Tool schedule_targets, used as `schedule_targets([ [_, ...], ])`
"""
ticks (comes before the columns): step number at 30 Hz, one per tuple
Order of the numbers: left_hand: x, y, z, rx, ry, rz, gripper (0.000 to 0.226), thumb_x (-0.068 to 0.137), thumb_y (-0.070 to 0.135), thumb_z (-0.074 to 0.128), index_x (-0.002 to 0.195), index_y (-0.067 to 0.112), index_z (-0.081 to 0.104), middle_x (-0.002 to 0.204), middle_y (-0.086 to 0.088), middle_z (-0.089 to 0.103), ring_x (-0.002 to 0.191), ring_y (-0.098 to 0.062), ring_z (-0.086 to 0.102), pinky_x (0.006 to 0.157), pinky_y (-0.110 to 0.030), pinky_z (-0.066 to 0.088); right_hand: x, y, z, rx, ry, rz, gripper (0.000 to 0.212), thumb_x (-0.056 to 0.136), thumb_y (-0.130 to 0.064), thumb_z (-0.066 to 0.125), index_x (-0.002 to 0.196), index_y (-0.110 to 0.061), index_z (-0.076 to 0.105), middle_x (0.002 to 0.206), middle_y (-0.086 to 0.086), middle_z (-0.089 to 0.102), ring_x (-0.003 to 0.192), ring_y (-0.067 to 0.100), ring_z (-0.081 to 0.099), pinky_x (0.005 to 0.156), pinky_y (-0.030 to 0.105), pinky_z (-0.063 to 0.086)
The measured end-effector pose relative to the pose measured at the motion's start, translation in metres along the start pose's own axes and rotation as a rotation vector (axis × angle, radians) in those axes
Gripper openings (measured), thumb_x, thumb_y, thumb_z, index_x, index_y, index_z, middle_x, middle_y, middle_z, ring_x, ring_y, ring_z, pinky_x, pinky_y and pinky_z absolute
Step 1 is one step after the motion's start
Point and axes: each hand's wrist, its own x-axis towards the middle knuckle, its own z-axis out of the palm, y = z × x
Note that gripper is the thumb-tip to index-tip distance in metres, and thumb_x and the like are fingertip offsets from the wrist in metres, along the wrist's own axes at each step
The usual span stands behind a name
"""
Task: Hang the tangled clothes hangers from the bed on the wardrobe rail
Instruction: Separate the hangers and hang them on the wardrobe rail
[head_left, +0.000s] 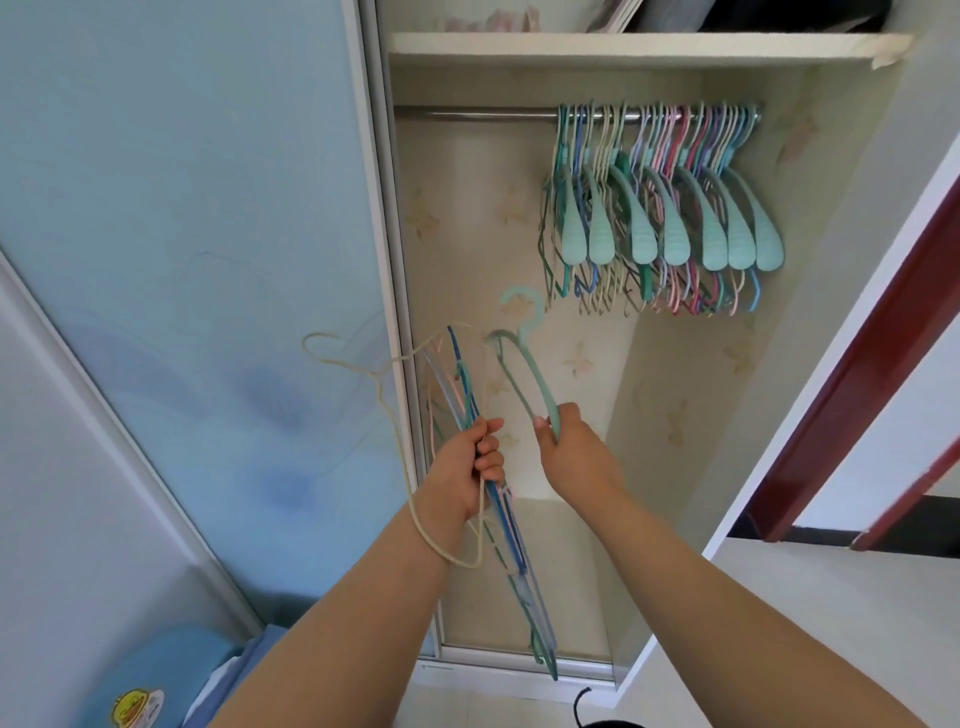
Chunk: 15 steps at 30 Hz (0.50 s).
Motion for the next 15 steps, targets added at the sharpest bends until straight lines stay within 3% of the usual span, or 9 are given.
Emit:
schedule_targets([
  [4,0.003,0.006,0.010,0.137,0.075,0.011,0.026,0.104,0.019,0.036,0.086,0.009,0.052,0.040,0.007,0.031,0.028,-0.004,0.023,0.029,-0.014,0.017,0.044,-0.049,-0.040,0.241,0.015,0.014,0.039,0.098,-0.046,0.033,0.114,-0.011,0.040,0.094,0.013,0.060,0.073,0.028,0.061,0.065,0.048,0.058],
  [7,0.004,0.004,0.012,0.233,0.119,0.048,0.025,0.102,0.016,0.039,0.082,0.009,0.051,0.040,0.008,0.031,0.029,-0.004,0.022,0.030,-0.015,0.017,0.082,-0.083,-0.079,0.563,-0.060,0.106,0.042,0.098,-0.033,0.036,0.129,-0.006,0.041,0.115,0.016,0.054,0.083,0.024,0.056,0.064,0.041,0.056],
  [12,0.006,0.001,0.008,0.347,0.199,0.043,0.031,0.103,0.019,0.037,0.075,0.011,0.048,0.037,0.008,0.029,0.027,-0.005,0.021,0.030,-0.013,0.018,0.124,-0.116,-0.111,0.534,-0.047,0.003,0.043,0.099,-0.027,0.034,0.136,-0.005,0.037,0.109,0.007,0.043,0.091,0.024,0.052,0.060,0.032,0.048],
  [15,0.006,0.004,0.008,0.400,0.230,0.043,0.032,0.103,0.019,0.036,0.074,0.011,0.047,0.037,0.008,0.029,0.027,-0.005,0.021,0.032,-0.014,0.017,0.147,-0.134,-0.125,0.589,-0.072,-0.016,0.043,0.099,-0.025,0.034,0.139,-0.008,0.033,0.112,0.008,0.042,0.095,0.026,0.051,0.062,0.036,0.051],
])
